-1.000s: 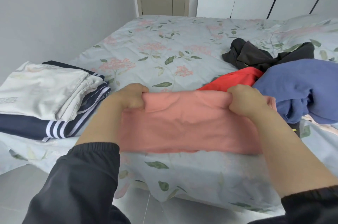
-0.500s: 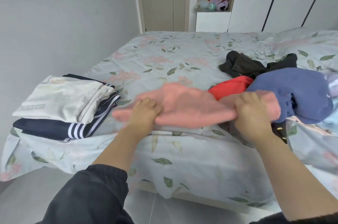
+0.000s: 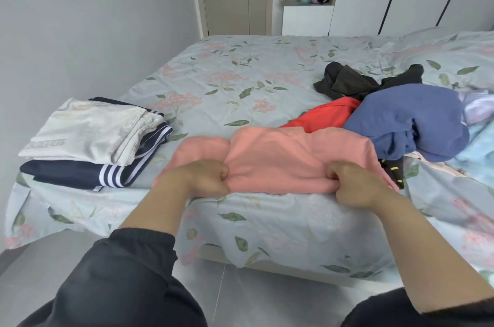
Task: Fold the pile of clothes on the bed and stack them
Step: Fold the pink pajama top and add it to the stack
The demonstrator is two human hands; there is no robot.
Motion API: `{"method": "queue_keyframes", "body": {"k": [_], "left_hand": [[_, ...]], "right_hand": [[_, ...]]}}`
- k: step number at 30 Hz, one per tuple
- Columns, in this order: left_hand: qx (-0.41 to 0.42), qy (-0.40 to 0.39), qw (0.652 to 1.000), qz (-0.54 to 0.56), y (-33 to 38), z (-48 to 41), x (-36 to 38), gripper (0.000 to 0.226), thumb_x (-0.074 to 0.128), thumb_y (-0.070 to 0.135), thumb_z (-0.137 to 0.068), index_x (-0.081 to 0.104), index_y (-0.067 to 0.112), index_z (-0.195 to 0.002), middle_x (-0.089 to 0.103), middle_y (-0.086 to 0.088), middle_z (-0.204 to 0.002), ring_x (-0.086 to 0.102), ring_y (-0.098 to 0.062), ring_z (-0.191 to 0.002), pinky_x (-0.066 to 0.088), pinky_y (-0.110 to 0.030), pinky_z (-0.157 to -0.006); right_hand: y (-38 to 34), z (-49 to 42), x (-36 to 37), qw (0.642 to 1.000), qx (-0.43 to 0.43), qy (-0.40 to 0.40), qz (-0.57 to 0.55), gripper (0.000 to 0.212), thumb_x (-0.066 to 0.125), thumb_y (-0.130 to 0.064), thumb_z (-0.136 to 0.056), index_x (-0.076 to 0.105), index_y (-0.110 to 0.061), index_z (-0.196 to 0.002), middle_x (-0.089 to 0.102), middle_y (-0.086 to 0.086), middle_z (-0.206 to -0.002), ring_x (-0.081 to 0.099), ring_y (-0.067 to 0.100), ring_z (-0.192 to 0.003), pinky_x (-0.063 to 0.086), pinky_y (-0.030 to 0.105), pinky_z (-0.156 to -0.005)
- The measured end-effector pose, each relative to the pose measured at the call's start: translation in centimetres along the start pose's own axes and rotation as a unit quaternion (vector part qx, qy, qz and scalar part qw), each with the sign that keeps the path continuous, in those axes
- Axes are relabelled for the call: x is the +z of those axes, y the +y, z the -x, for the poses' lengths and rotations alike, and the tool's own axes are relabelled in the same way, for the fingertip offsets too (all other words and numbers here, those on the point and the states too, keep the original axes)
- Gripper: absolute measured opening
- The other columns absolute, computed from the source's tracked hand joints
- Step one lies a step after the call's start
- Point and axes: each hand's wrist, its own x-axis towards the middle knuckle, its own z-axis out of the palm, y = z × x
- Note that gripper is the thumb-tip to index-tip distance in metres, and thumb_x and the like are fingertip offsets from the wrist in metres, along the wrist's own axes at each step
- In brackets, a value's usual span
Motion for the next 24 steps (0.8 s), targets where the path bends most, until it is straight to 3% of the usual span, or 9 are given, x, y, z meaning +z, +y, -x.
{"method": "queue_keyframes", "body": {"k": [2,3,5,7,10,13,16,19,24], "left_hand": [[-0.009,-0.021,0.997,0.07,0.3,0.1,-1.0,0.022,0.052,0.042,-0.073,0.048,0.022,-0.064,0.049,0.006,-0.07,0.045,-0.016,-0.069,0.037,-0.031,-0.066],[-0.003,-0.001,0.991,0.133,0.6,0.0,-1.2,0.023,0.047,0.039,-0.08,0.053,0.022,-0.066,0.053,0.004,-0.073,0.048,-0.017,-0.072,0.039,-0.031,-0.069],[0.004,0.122,0.968,0.219,1.3,-0.7,-1.2,0.027,0.04,0.024,-0.092,0.064,0.017,-0.081,0.063,-0.001,-0.088,0.055,-0.02,-0.085,0.04,-0.03,-0.076],[0.004,0.271,0.954,0.126,2.3,-2.0,-0.6,0.032,0.035,0.02,-0.098,0.062,0.013,-0.114,0.06,-0.009,-0.118,0.052,-0.025,-0.111,0.037,-0.031,-0.093],[-0.001,0.236,0.971,0.027,4.3,-3.5,1.7,0.051,0.024,0.039,-0.102,0.024,0.023,-0.151,0.023,-0.006,-0.156,0.021,-0.025,-0.142,0.017,-0.042,-0.116],[-0.017,0.172,0.982,-0.071,5.1,-4.7,4.3,0.056,0.013,0.049,-0.1,0.004,0.032,-0.152,0.002,0.005,-0.161,-0.001,-0.021,-0.147,0.005,-0.056,-0.116],[-0.039,0.174,0.981,-0.07,4.9,-5.3,4.6,0.058,0.014,0.053,-0.097,0.001,0.037,-0.151,-0.002,0.008,-0.161,-0.004,-0.021,-0.147,0.003,-0.062,-0.113],[-0.058,0.177,0.982,-0.036,4.7,-5.4,4.7,0.061,0.016,0.058,-0.095,-0.004,0.041,-0.15,-0.006,0.01,-0.16,-0.001,-0.021,-0.147,0.004,-0.062,-0.113],[-0.074,0.209,0.975,0.013,4.3,-5.7,5.0,0.06,0.011,0.055,-0.096,-0.008,0.036,-0.151,-0.007,0.011,-0.16,0.002,-0.019,-0.147,0.004,-0.058,-0.115]], "right_hand": [[0.3,0.0,-0.6,0.991,0.01,0.023,-0.135,0.04,0.044,0.008,-0.071,0.057,-0.029,-0.075,0.06,-0.009,-0.089,0.057,0.015,-0.085,0.045,0.016,-0.062],[0.4,-0.1,-0.9,0.979,0.022,0.086,-0.184,0.042,0.042,0.01,-0.072,0.062,-0.026,-0.076,0.063,-0.007,-0.09,0.058,0.015,-0.086,0.045,0.017,-0.068],[0.8,-0.5,-1.6,0.932,0.071,0.286,-0.211,0.031,0.045,0.006,-0.077,0.068,-0.012,-0.086,0.066,0.006,-0.097,0.058,0.025,-0.094,0.044,0.029,-0.08],[1.8,-1.2,-1.7,0.882,0.163,0.409,-0.167,0.021,0.051,-0.006,-0.083,0.065,0.001,-0.097,0.06,0.02,-0.104,0.053,0.036,-0.102,0.041,0.038,-0.082],[3.3,-2.6,-1.8,0.879,0.251,0.351,-0.205,0.032,0.053,-0.026,-0.091,0.059,0.004,-0.081,0.057,0.025,-0.089,0.053,0.036,-0.088,0.04,0.038,-0.076],[3.5,-3.9,-2.1,0.878,0.245,0.278,-0.303,0.039,0.054,-0.028,-0.094,0.053,0.0,-0.066,0.05,0.014,-0.063,0.046,0.026,-0.067,0.032,0.029,-0.068],[3.6,-4.7,-2.1,0.823,0.238,0.363,-0.365,0.038,0.055,-0.015,-0.091,0.045,-0.011,-0.054,0.039,0.001,-0.052,0.035,0.019,-0.055,0.03,0.026,-0.063],[4.4,-4.1,-1.8,0.776,0.296,0.46,-0.315,0.019,0.045,-0.003,-0.084,0.057,-0.003,-0.069,0.052,0.01,-0.067,0.044,0.027,-0.067,0.032,0.028,-0.065],[5.0,-3.8,-0.9,0.829,0.334,0.373,-0.251,0.026,0.045,-0.007,-0.09,0.057,-0.001,-0.112,0.063,0.024,-0.11,0.056,0.041,-0.106,0.038,0.035,-0.079]]}}
